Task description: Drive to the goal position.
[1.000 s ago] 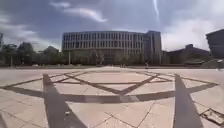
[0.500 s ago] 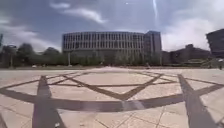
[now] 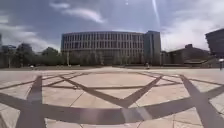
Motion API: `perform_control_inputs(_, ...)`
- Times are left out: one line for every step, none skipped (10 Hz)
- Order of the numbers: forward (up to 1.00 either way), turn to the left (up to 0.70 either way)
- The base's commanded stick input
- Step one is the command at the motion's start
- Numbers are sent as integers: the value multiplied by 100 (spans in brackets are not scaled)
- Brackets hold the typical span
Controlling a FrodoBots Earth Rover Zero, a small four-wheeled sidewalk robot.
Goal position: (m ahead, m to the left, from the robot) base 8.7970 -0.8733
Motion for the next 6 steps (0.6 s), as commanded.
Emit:
perform_control_inputs(60,0)
perform_control_inputs(60,0)
perform_control_inputs(60,0)
perform_control_inputs(60,0)
perform_control_inputs(60,0)
perform_control_inputs(60,0)
